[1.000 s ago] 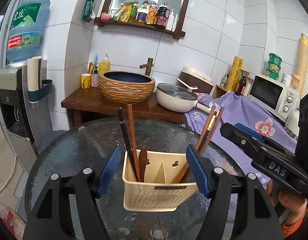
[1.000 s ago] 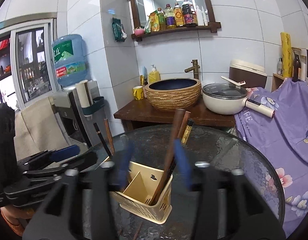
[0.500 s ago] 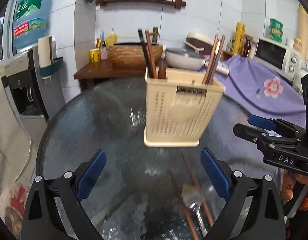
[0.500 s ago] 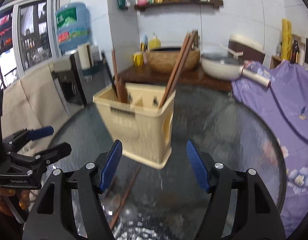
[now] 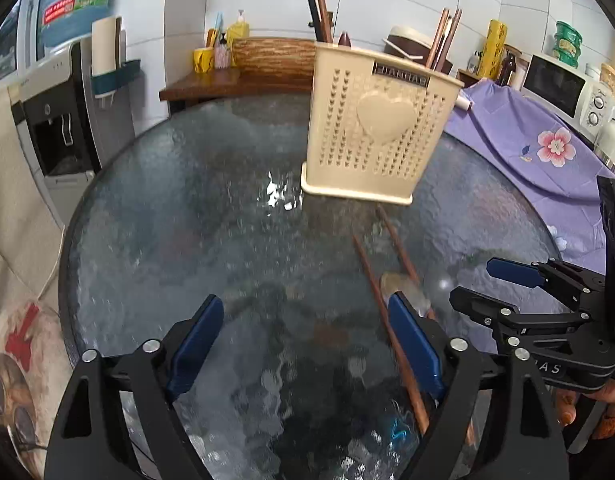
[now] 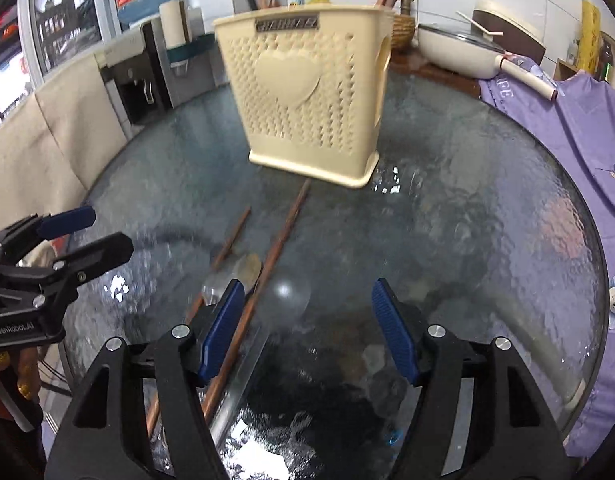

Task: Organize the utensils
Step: 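Move both open tools back over the remaining utensils, then grasp the clear plastic spoon with right tool while left grasps a wooden chopstick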

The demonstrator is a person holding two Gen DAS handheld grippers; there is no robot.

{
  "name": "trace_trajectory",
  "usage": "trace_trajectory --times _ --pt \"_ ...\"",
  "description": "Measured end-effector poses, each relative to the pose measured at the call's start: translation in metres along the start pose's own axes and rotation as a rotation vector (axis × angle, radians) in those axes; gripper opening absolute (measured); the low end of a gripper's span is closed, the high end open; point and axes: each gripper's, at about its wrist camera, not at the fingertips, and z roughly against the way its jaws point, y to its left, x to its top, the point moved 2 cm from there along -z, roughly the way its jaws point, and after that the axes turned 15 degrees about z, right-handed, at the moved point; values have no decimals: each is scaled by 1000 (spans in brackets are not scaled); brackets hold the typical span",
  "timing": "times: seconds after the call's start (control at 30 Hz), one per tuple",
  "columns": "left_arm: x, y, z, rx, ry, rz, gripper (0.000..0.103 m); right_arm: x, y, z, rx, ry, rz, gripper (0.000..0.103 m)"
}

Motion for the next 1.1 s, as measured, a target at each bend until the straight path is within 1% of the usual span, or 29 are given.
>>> trace_trajectory --times 0.2,0.43,0.53,0.7,0.9,0.93,0.97,1.1 --pt "-12 5 -4 -2 35 8 72 -7 9 -6 -1 35 21 57" --pt "-21 8 -7 2 57 8 70 -5 16 -12 -2 53 41 53" --pt "-24 9 -7 3 63 10 70 -2 17 -13 -4 53 37 49" --pt "-26 8 -7 2 67 3 70 4 18 -17 6 53 31 44" --pt "-26 6 -9 3 76 -4 70 9 20 -20 12 54 28 34" --pt "-26 6 -10 3 78 -3 70 10 20 -20 9 54 34 31" --pt "-26 6 -10 4 78 -2 70 11 21 -20 13 53 36 25" --pt "-24 5 -13 7 81 1 69 11 21 -21 23 48 34 21"
